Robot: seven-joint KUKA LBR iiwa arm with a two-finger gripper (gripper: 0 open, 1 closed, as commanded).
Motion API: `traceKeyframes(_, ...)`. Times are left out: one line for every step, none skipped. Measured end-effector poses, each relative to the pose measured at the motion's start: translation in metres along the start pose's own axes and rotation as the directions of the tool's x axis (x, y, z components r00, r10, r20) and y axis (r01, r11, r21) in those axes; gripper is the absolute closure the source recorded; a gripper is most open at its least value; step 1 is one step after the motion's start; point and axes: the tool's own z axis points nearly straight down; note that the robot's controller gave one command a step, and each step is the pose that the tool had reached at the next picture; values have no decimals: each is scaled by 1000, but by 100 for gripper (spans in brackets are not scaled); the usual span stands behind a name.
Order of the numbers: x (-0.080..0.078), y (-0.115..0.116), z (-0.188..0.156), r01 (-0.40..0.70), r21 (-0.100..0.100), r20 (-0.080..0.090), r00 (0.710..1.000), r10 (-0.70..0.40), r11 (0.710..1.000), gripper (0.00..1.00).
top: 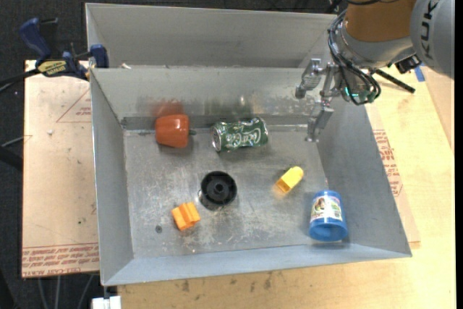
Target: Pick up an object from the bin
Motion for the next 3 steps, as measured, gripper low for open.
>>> traceKeyframes(-1, 0, -6, 2, 1, 9, 1000, -2, 1000, 0)
traceKeyframes(29, 3, 35, 287, 4, 11, 958, -287, 958, 0)
traceKeyframes(64, 0, 76, 582, 4, 5, 813, -582, 813, 0)
